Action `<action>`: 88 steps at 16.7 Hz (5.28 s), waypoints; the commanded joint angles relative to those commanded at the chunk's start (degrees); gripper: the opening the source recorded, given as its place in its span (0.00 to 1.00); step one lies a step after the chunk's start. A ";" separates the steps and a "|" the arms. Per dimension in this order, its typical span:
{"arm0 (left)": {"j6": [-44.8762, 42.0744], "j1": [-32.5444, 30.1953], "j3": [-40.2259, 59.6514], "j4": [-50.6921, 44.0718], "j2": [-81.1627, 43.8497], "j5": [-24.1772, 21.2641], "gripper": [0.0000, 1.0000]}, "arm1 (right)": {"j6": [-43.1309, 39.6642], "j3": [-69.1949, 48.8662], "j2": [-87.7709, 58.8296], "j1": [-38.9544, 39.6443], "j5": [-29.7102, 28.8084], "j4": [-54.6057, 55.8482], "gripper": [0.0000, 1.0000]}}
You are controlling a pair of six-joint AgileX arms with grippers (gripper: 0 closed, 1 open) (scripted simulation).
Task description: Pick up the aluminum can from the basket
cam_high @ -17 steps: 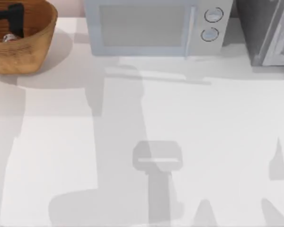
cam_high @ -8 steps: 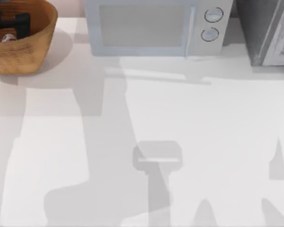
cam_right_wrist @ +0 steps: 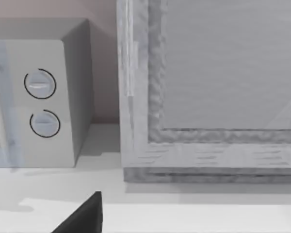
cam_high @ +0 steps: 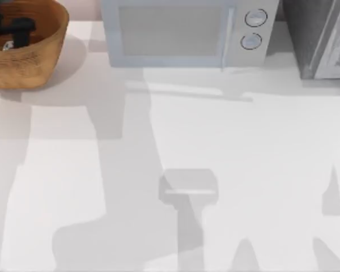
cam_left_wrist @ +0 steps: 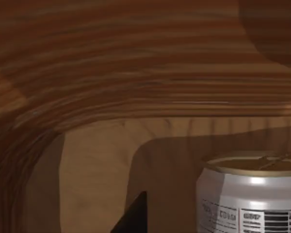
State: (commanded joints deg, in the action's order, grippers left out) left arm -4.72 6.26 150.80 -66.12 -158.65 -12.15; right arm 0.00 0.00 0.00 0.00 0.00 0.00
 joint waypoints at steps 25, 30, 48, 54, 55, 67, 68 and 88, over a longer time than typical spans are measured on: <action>1.89 -0.02 -19.27 7.12 21.57 3.69 0.00 | 0.00 0.00 0.00 0.00 0.00 0.00 1.00; 2.43 -1.64 -45.69 18.24 50.47 7.30 0.00 | 0.00 0.00 0.00 0.00 0.00 0.00 1.00; 4.29 -6.27 -145.49 63.24 153.30 12.02 0.00 | 0.00 0.00 0.00 0.00 0.00 0.00 1.00; 4.72 -6.26 -150.80 66.12 158.65 12.15 0.00 | 0.00 0.00 0.00 0.00 0.00 0.00 1.00; 4.72 -6.26 -150.80 66.12 158.65 12.15 0.00 | 0.00 0.00 0.00 0.00 0.00 0.00 1.00; 3.66 -8.05 -142.66 76.66 140.48 6.06 0.00 | 0.00 0.00 0.00 0.00 0.00 0.00 1.00; 3.54 -8.34 -141.30 78.50 137.17 4.82 0.00 | 0.00 0.00 0.00 0.00 0.00 0.00 1.00; 2.25 -13.21 -120.37 109.14 83.30 -18.37 0.00 | 0.00 0.00 0.00 0.00 0.00 0.00 1.00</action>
State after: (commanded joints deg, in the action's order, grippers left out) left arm -2.47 -6.96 30.43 43.01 -75.35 -30.52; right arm 0.00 0.00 0.00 0.00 0.00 0.00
